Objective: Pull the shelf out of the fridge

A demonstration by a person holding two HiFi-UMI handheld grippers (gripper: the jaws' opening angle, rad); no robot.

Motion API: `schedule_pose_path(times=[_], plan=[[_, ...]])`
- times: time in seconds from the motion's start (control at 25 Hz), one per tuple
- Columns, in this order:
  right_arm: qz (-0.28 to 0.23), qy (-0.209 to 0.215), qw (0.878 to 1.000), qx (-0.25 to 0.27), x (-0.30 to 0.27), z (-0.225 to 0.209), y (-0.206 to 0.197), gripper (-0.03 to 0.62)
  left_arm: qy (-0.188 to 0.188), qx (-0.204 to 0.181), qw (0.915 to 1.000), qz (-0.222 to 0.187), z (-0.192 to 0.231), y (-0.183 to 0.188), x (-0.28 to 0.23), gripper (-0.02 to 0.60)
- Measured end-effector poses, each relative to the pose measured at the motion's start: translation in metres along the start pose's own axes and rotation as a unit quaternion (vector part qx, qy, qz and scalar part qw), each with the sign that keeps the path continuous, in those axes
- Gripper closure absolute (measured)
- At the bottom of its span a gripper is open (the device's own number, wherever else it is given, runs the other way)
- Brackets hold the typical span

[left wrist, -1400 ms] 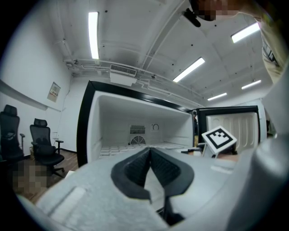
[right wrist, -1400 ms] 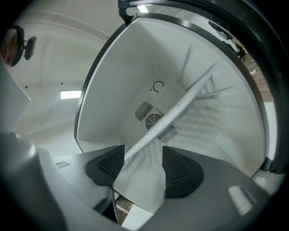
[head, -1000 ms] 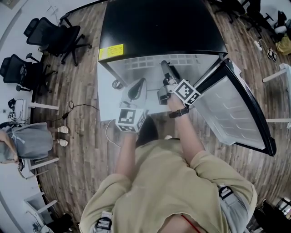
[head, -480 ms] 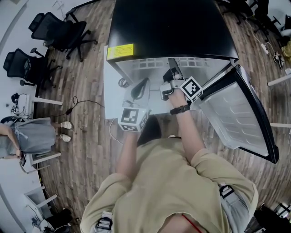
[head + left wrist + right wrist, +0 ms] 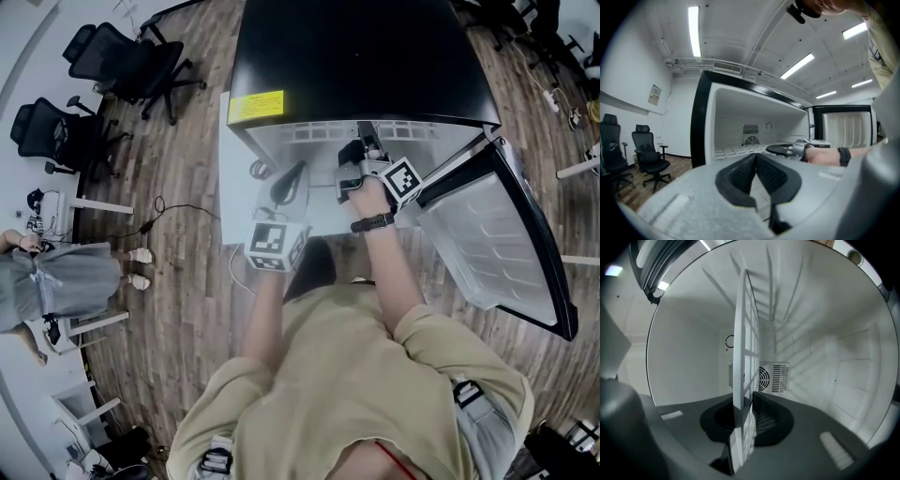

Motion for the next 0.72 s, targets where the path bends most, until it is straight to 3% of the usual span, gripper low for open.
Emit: schedule_pose_path(times=[0.72], plan=[[0.047, -0.010, 0.999, 0.020, 0.014, 0.010, 0.000, 0.558, -0.021, -0.002, 0.9996, -0.017, -0.024, 0.009, 0.003, 0.580]])
Point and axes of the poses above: the fingertips, and each gripper's own axes: x backward along the fingers, z to its left, y out of its top, the point moved 7 cm from there along x, backward along the fingers, and after that the axes turned 4 degrees about x, right-handed, at the moved point
